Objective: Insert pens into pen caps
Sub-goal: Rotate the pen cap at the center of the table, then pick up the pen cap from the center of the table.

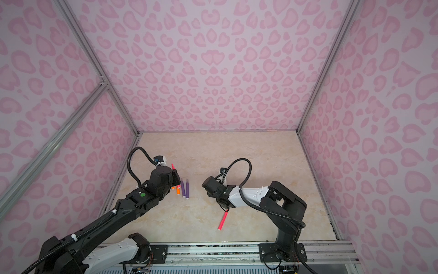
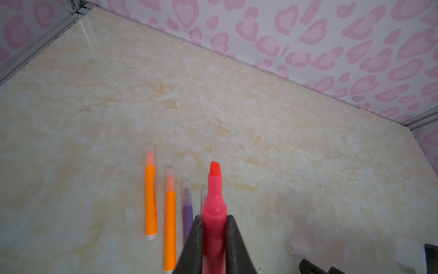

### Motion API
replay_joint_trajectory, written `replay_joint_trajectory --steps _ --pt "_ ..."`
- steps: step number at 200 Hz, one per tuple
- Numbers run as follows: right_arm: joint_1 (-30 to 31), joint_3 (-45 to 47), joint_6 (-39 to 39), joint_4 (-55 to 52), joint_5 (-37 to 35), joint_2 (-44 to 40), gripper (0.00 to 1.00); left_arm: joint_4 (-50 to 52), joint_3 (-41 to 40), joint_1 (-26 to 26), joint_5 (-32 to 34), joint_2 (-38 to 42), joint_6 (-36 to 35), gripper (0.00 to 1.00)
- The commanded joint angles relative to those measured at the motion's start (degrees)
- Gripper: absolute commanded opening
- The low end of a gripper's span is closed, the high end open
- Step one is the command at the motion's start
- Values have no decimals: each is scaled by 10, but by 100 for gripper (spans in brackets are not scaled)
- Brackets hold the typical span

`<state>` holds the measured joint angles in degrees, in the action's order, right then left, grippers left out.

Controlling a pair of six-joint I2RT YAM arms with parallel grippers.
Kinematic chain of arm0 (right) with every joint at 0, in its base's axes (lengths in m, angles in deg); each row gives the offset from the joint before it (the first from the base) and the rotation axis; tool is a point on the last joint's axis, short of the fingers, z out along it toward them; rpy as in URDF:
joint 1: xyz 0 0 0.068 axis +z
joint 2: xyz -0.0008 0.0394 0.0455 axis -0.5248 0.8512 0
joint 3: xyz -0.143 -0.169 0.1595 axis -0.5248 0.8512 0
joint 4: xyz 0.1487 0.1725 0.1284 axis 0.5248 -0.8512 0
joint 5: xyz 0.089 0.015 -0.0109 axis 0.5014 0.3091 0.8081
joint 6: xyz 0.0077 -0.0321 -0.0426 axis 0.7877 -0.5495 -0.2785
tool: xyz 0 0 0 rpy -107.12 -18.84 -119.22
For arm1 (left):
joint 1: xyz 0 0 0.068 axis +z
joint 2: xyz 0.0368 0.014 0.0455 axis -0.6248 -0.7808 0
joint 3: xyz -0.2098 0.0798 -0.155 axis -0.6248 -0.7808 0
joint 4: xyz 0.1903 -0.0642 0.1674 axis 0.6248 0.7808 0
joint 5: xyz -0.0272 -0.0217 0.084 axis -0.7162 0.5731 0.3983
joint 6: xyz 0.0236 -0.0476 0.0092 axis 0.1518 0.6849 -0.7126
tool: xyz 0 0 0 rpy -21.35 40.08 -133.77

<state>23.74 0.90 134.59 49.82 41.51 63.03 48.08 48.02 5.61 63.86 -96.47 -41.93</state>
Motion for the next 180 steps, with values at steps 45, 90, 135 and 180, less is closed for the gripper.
replay_joint_trajectory --steps 45,90,135,180 --pt "2 6 47 74 36 23 69 -8 7 1 1 4 -1 3" --pt "-18 -4 44 73 47 51 68 -8 7 1 1 6 -1 3" --pt "-30 -41 11 48 58 79 60 -8 7 1 2 4 -1 3" --pt "-30 -69 -7 15 45 100 55 -7 8 1 2 5 -1 3"
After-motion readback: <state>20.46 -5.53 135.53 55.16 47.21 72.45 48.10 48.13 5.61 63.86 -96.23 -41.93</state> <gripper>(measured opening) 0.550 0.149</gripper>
